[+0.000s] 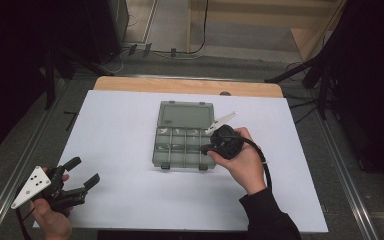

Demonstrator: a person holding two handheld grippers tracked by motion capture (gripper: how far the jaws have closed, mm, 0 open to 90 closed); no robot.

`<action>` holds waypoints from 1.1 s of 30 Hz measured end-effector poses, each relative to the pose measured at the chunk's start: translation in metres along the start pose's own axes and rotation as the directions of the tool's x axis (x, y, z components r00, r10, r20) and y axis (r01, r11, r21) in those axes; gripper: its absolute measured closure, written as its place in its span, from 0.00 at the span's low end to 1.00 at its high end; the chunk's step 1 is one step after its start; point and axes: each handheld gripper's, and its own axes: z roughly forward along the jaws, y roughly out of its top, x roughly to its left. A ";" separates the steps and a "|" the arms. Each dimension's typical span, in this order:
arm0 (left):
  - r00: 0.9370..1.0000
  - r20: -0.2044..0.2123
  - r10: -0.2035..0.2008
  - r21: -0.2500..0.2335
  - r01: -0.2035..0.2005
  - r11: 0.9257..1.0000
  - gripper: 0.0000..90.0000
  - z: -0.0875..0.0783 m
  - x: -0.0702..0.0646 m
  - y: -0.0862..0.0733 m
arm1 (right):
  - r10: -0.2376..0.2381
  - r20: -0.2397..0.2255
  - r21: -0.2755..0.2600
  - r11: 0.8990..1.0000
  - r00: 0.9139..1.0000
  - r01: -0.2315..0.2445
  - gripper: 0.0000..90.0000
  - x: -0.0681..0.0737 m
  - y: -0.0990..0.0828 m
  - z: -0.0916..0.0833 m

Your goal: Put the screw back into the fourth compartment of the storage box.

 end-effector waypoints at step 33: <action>1.000 -0.001 0.001 0.000 -0.001 1.000 0.15 0.000 0.001 0.000 | 0.049 0.057 0.057 0.997 0.997 -0.053 1.00 -0.040 0.017 0.022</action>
